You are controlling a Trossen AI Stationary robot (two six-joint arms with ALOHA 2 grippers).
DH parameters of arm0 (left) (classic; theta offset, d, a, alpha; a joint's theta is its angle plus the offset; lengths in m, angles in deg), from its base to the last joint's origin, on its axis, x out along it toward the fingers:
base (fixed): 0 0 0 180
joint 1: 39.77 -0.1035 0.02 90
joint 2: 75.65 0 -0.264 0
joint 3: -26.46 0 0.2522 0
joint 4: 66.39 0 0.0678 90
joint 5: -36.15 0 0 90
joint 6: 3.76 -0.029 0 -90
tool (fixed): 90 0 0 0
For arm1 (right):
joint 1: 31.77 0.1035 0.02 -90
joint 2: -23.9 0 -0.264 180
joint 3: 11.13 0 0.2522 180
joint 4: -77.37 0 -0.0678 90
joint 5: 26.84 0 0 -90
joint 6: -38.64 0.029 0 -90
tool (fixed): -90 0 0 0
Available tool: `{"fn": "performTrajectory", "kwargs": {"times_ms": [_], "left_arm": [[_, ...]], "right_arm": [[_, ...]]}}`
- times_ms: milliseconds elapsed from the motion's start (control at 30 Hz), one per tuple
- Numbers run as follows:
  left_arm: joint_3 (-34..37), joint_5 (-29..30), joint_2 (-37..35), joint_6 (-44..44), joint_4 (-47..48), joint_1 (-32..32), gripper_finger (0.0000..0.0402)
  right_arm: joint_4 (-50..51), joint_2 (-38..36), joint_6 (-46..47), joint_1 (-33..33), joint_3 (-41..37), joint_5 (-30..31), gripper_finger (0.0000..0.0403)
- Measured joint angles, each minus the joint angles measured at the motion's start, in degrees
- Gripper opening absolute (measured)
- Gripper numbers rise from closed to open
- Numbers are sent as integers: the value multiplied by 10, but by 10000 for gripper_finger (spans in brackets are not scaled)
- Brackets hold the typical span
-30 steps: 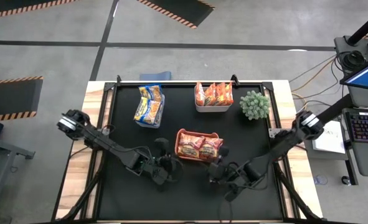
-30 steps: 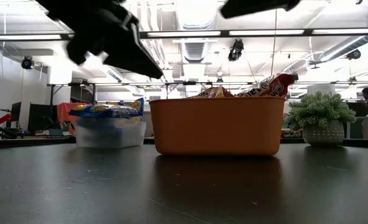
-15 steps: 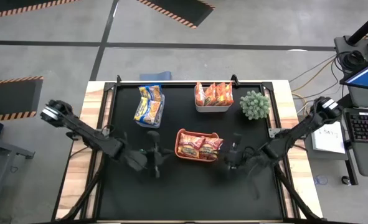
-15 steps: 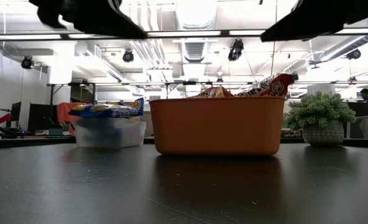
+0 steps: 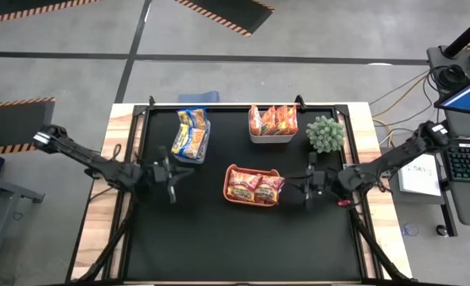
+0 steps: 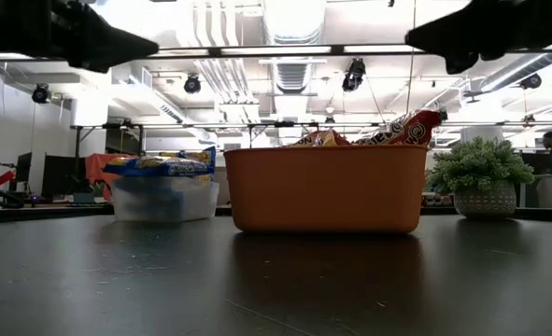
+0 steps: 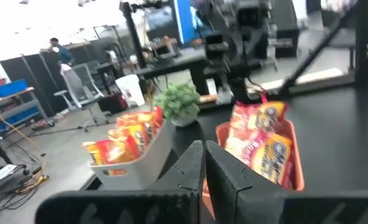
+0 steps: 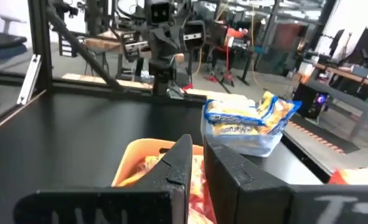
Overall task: Sort Maruchan noodles
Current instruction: Return to Home Position
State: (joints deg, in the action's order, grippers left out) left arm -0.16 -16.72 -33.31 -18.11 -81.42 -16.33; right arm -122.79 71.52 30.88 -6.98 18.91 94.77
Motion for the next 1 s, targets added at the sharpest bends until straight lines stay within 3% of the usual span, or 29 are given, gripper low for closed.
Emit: {"fn": "performTrajectory", "kwargs": {"times_ms": [267, 400, 700, 1000], "left_arm": [[66, 0, -143, -26, 3, -17, 0], [84, 10, -194, -43, 3, -28, 0], [109, 13, -263, -66, 7, -70, 0], [122, 14, -307, -34, 84, -102, 0]], "right_arm": [[4, -109, -43, -19, -35, -7, 32], [6, -152, -58, -39, -49, -48, 32], [35, -188, -51, -132, -54, -139, 31], [129, -239, -27, -183, -54, -158, 31]]}}
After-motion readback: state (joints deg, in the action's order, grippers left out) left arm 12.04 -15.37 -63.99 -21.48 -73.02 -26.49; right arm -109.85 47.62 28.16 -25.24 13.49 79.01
